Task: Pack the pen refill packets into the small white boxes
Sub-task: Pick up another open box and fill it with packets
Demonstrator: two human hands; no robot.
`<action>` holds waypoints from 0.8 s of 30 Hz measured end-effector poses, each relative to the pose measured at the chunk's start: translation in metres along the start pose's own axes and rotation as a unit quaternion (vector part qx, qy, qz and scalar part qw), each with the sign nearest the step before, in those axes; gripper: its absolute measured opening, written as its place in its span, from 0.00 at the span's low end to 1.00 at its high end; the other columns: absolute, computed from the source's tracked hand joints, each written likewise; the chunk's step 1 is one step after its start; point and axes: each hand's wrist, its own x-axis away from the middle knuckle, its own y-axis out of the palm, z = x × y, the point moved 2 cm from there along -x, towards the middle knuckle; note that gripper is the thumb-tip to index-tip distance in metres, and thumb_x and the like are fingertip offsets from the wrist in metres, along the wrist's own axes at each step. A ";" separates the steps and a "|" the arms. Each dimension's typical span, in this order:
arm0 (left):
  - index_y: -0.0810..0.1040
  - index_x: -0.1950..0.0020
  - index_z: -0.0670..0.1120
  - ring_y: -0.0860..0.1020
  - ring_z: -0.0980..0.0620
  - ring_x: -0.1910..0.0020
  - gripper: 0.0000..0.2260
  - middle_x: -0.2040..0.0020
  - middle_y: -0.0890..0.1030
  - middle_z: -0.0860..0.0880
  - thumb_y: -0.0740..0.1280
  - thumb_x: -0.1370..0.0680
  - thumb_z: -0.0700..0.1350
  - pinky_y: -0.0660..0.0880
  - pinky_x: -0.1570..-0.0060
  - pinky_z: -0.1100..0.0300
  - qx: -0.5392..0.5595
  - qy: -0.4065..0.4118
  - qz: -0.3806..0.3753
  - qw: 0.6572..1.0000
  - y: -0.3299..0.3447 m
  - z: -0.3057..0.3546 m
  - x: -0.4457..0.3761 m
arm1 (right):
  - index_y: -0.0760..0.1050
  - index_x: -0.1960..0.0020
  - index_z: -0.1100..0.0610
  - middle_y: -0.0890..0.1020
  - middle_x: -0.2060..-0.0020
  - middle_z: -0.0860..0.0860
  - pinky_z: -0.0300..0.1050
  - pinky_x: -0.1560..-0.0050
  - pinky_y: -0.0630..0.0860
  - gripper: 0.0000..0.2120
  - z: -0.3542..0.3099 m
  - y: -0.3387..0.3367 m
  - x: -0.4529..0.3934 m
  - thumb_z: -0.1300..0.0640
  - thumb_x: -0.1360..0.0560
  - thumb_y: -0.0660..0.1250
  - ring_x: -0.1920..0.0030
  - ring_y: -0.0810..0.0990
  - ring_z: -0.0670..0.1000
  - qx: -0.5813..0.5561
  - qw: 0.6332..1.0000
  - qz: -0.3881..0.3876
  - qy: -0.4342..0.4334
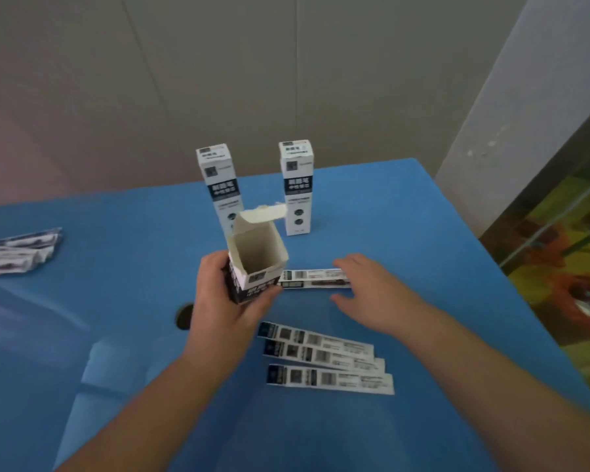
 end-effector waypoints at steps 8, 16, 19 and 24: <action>0.69 0.48 0.80 0.78 0.71 0.51 0.36 0.51 0.79 0.73 0.81 0.30 0.40 0.72 0.55 0.78 0.004 -0.053 0.021 0.998 -0.065 -0.034 0.032 | 0.75 0.40 0.54 0.78 0.45 0.51 0.51 0.43 0.73 0.11 -0.047 0.019 -0.020 0.49 0.19 0.64 0.42 0.75 0.56 0.154 0.987 0.038 -0.035; 0.69 0.44 0.78 0.79 0.67 0.47 0.26 0.47 0.79 0.70 0.77 0.33 0.58 0.73 0.53 0.76 0.026 -0.069 0.023 0.997 -0.071 -0.027 0.045 | 0.73 0.57 0.56 0.71 0.59 0.50 0.47 0.61 0.68 0.06 -0.063 0.018 -0.011 0.65 0.24 0.63 0.57 0.70 0.53 0.295 0.955 -0.024 0.025; 0.69 0.44 0.78 0.79 0.68 0.47 0.25 0.46 0.78 0.70 0.76 0.33 0.59 0.71 0.52 0.78 0.027 -0.064 0.015 0.997 -0.070 -0.027 0.046 | 0.67 0.62 0.54 0.69 0.63 0.48 0.47 0.63 0.69 0.10 -0.068 0.014 -0.005 0.65 0.26 0.63 0.61 0.72 0.52 0.283 0.958 -0.027 0.048; 0.69 0.44 0.78 0.79 0.67 0.46 0.24 0.46 0.78 0.70 0.76 0.33 0.60 0.72 0.52 0.76 0.031 -0.061 0.003 0.998 -0.070 -0.031 0.046 | 0.73 0.54 0.50 0.75 0.62 0.47 0.46 0.66 0.72 0.06 -0.072 -0.007 0.011 0.60 0.27 0.64 0.63 0.75 0.50 0.140 0.986 0.036 0.078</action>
